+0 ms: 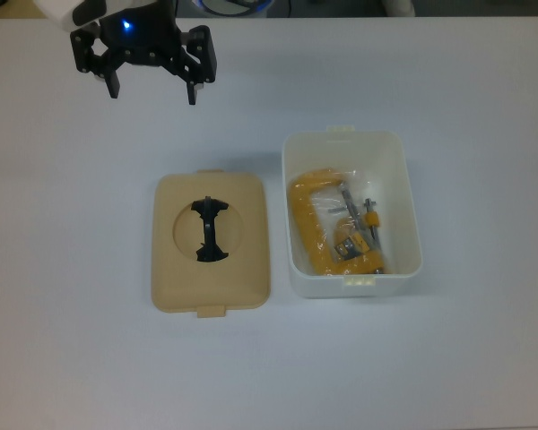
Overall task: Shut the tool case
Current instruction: 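Move the gripper over the tan lid and lower toward its black handle, then close the gripper on the black handle of the tan lid, then lift the tan lid by its handle off the table, then carry the lid over the white box and lower it onto the rim, then press the lid down and open the gripper to release the handle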
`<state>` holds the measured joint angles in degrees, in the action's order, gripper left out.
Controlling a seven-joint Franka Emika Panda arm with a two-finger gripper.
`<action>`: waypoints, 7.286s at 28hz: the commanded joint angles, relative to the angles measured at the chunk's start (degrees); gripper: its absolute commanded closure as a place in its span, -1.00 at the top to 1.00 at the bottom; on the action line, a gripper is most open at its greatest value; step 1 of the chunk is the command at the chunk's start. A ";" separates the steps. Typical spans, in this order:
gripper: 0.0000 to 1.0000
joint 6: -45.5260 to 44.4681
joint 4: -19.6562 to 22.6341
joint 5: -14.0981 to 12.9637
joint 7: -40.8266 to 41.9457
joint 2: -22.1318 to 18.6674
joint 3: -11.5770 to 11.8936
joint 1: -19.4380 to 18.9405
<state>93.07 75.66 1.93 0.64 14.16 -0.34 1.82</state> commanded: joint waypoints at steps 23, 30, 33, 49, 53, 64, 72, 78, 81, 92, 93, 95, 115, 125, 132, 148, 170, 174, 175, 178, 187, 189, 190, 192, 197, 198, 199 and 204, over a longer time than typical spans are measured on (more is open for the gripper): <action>1.00 11.86 5.73 0.44 -0.99 6.23 -0.01 -3.40; 1.00 13.36 5.90 0.80 -2.13 8.33 -0.01 -3.67; 1.00 14.15 5.82 1.06 -2.22 9.56 -0.01 -3.76; 1.00 20.04 8.72 4.66 -4.68 15.10 -0.01 -5.34; 1.00 20.13 8.72 4.66 -4.68 15.81 -0.01 -5.25; 0.42 20.13 8.63 4.66 -6.00 16.86 -0.01 -5.34; -0.02 20.04 8.37 4.58 -6.18 16.78 -0.01 -5.34; -0.31 19.95 8.10 4.40 -6.18 16.60 -0.01 -5.34; -0.48 19.87 8.10 4.22 -6.18 16.34 -0.01 -5.34; -0.85 19.34 7.22 4.05 -6.18 15.02 0.43 -4.72; -0.85 19.34 7.22 4.05 -6.18 14.84 0.43 -4.72; -0.90 19.25 7.22 4.05 -6.09 14.32 0.52 -4.72; -0.90 11.52 3.88 0.88 -3.63 6.23 0.52 -1.73; -0.90 8.71 2.65 -0.17 -5.38 5.61 -0.10 -4.72; -0.90 8.00 1.33 -0.26 -7.93 5.61 -0.10 -7.88; -0.90 8.44 1.33 -0.08 -14.00 6.14 -0.10 -16.06; -0.87 8.88 1.33 0.18 -16.81 7.37 -0.10 -20.81; -0.87 8.88 1.33 0.18 -17.08 7.98 -0.10 -21.42; -0.86 8.88 1.33 0.18 -17.08 8.07 -0.10 -21.51; -0.83 8.88 1.33 0.18 -17.08 8.34 -0.10 -21.68; 1.00 8.97 1.33 0.36 -19.45 8.95 -0.10 -22.12; 1.00 9.23 1.33 0.36 -19.45 8.95 -0.10 -22.48; 1.00 9.32 1.33 0.36 -19.54 8.95 -0.10 -22.48; 1.00 9.32 1.33 0.36 -19.54 8.95 -0.10 -22.48; 1.00 8.97 1.33 0.36 -19.62 8.69 -0.10 -22.48; 1.00 8.88 1.33 0.36 -19.62 8.60 -0.01 -22.39; 1.00 8.62 1.33 0.36 -19.54 8.25 -0.01 -22.48; 1.00 6.86 1.33 0.71 -19.27 6.85 0.08 -22.39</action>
<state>102.91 76.84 2.45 -17.51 23.08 -0.88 -19.97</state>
